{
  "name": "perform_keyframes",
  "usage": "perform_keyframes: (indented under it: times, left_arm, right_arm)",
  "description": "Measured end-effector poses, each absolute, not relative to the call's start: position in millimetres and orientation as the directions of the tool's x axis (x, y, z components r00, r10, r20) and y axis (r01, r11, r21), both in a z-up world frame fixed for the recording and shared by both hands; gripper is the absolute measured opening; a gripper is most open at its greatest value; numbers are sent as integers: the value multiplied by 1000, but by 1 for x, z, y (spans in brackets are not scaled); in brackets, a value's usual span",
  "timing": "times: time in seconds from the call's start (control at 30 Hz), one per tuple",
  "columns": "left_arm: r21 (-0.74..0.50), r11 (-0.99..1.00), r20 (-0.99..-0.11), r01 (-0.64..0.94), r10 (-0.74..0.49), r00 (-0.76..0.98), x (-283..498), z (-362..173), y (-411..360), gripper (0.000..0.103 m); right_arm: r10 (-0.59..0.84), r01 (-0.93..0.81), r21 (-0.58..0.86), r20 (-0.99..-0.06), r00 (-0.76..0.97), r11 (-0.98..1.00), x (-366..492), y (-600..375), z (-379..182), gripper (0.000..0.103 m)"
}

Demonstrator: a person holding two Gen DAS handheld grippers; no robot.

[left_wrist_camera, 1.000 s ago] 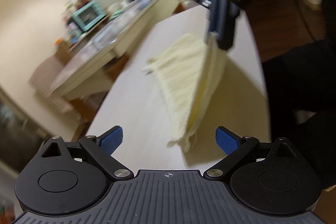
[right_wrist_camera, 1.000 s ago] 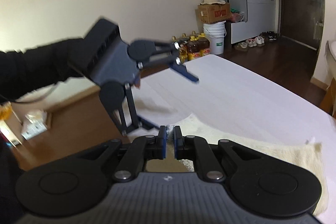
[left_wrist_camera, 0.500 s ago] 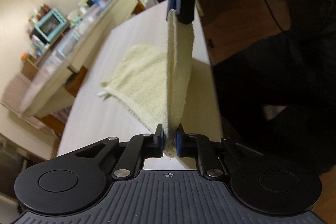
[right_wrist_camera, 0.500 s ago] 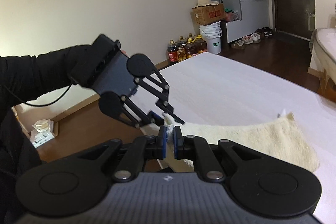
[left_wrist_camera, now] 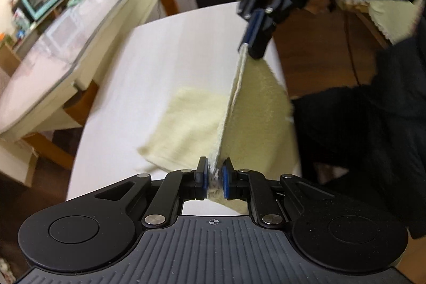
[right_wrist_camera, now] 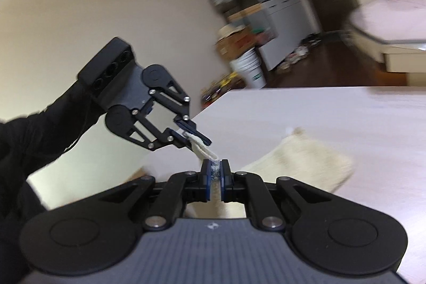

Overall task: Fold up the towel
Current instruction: 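Hold the towel edge with the left gripper and fold it over the towel, then lower the folded edge onto the towel and open the left gripper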

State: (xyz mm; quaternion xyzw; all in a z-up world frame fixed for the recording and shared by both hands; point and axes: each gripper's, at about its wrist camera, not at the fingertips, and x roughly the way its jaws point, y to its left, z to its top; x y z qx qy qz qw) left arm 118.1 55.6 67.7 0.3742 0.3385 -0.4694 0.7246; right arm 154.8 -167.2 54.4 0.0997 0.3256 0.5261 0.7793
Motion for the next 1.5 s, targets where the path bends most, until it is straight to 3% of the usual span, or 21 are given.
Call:
perform_keyframes:
  times: [0.23,0.33,0.5,0.6,0.77,1.07,1.13,1.2,1.27,1.5]
  left_arm:
    - [193,321,-885,927,-351,305,198,46,25,12]
    - [181,328,-898,927,-329,292,214,33,18,18]
    - [178,354,-905,918,-308,294,231,14,16,39]
    - [177,396,-894,901,-317,315,236,12,22,54]
    - [175,474,-863,863,-349,366,239,17,35,65]
    - [195,516,-847,834,-340,408,246,4,33,69]
    - [179,536,-835,825,-360,415,243,12,38,69]
    - [172,555,-824,814,-373,428,235,22,46,77]
    - [180,582,-803,793,-378,460,225,32,57,79]
    - [169,646,-775,744,-379,506,159,40,86,80]
  right_arm:
    - [836,-655,538,-457,303,531,222,-178,17,7]
    - [815,-615,550,-487,313,565,241,-179,-1,7]
    - [782,-589,534,-533,323,607,248,-177,-21,7]
    - [773,-590,519,-537,338,618,243,-187,-25,17]
    - [770,-593,502,-509,385,629,225,-203,-12,19]
    - [720,-667,353,-558,413,656,192,-192,-5,23]
    - [714,-675,327,-552,432,661,185,-194,1,28]
    - [708,-683,301,-543,451,666,176,-196,8,36]
    - [698,-695,261,-540,470,670,159,-198,16,38]
    - [684,-777,149,-593,425,612,105,-185,24,37]
